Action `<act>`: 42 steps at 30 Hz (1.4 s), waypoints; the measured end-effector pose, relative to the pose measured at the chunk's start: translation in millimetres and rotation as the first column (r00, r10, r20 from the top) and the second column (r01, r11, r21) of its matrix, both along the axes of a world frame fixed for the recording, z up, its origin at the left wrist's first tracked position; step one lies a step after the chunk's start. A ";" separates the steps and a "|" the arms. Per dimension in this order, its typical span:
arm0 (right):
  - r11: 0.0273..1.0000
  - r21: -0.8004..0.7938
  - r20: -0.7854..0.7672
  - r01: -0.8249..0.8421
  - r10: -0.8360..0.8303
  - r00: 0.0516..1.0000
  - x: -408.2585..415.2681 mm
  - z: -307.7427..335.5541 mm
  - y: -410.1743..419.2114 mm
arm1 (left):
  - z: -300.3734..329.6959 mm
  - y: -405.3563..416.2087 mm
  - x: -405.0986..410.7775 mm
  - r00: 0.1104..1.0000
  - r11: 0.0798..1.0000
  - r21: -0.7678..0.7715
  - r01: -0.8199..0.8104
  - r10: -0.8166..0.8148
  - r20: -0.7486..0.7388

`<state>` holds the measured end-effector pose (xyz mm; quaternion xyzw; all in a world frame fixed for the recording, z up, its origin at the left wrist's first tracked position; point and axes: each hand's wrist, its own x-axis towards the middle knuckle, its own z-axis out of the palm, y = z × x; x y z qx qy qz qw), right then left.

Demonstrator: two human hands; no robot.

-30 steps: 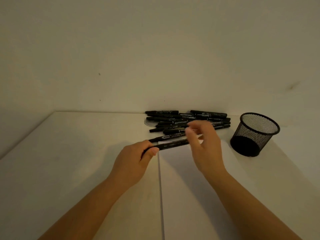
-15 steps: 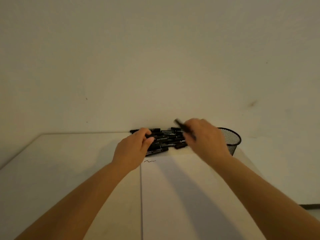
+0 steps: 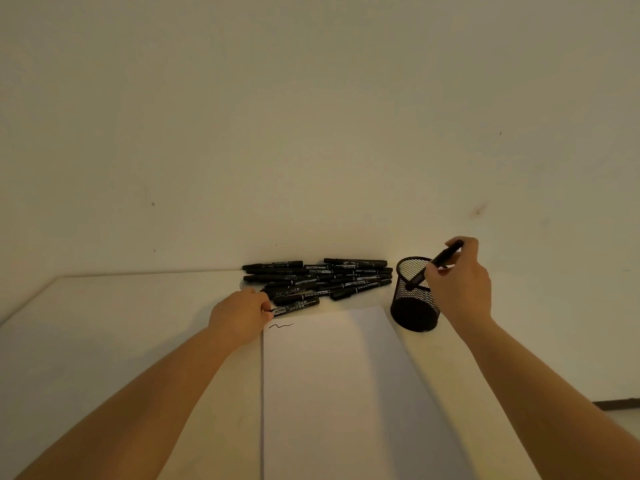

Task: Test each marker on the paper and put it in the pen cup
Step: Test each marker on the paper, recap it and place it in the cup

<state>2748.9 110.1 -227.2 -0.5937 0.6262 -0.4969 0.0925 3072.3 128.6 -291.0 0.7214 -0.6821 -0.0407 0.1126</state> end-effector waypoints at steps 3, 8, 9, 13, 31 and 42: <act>1.000 0.026 -0.118 -0.008 0.011 0.993 -0.5 -1.7 -0.1 | -1.2 0.0 -0.3 0.999 1.000 0.010 -0.017 0.017 -0.031; 0.997 0.076 -0.250 -0.030 0.048 0.967 1.0 -2.8 0.6 | -0.2 4.3 0.9 0.993 0.994 -0.036 -0.101 0.099 -0.057; 0.996 0.083 -0.232 -0.038 0.056 0.971 1.1 -2.7 1.0 | 1.7 6.0 1.1 0.993 0.993 -0.055 -0.106 0.103 -0.061; 0.993 0.094 -0.133 -0.068 0.080 0.988 2.2 1.6 2.6 | 16.6 13.5 -4.9 0.995 0.992 -0.113 -0.054 0.044 -0.090; 0.724 0.174 0.711 -0.667 0.376 0.594 95.8 0.5 85.1 | 45.7 94.6 -68.4 0.776 0.885 -0.378 0.271 -0.434 -0.459; 0.756 0.198 0.882 -0.624 0.140 0.450 79.1 0.2 75.3 | 27.3 126.5 -35.9 0.832 0.928 -0.245 0.280 -0.362 -0.420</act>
